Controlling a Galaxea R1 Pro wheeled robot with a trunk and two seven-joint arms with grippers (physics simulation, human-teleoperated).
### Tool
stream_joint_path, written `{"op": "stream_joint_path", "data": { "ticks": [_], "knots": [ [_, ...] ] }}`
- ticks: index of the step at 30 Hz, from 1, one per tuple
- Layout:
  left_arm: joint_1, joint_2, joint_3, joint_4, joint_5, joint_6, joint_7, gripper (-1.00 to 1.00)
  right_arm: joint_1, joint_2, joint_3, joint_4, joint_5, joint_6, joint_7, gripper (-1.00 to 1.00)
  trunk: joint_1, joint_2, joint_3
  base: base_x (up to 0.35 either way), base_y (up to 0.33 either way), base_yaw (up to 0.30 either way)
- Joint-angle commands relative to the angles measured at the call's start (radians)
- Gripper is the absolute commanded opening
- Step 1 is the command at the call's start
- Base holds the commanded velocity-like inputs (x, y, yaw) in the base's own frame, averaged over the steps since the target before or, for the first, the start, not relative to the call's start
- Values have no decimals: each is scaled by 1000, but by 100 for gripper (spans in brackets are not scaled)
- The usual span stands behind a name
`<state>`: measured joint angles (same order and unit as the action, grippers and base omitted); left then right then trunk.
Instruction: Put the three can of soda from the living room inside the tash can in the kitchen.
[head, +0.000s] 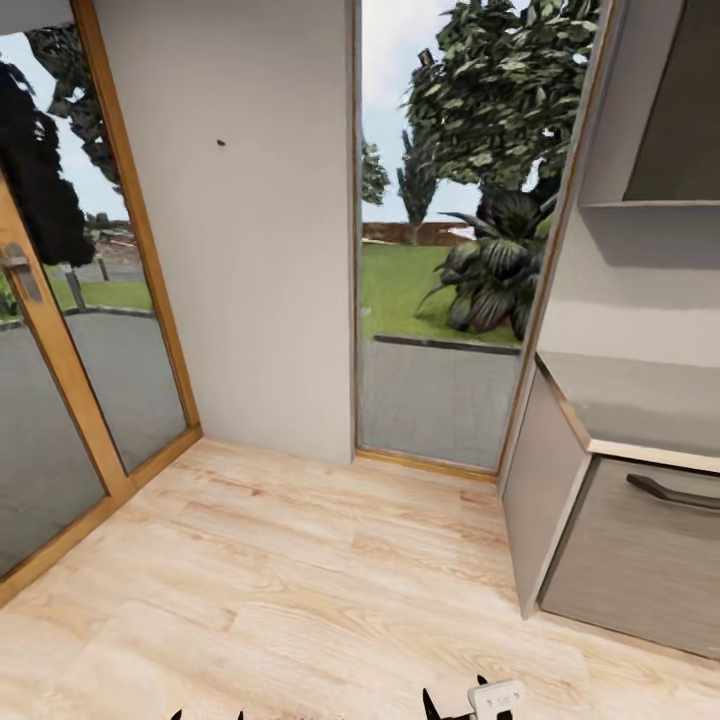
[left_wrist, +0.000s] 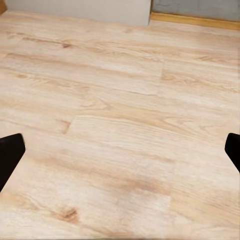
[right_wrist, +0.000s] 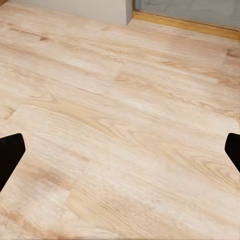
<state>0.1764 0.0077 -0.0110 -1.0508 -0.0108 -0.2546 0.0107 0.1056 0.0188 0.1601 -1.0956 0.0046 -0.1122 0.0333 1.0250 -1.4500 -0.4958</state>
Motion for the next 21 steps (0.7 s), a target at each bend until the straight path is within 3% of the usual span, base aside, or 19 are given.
{"op": "stream_joint_path", "data": {
  "ticks": [1,21],
  "knots": [
    [0,0,0,0,0,0,0,100,0,0,3,2,0,0,-2,100,0,0,-1,0,0,184],
    [0,0,0,0,0,0,0,100,-3,0,15,10,0,0,-9,100,0,0,-21,0,0,194]
  ]
}}
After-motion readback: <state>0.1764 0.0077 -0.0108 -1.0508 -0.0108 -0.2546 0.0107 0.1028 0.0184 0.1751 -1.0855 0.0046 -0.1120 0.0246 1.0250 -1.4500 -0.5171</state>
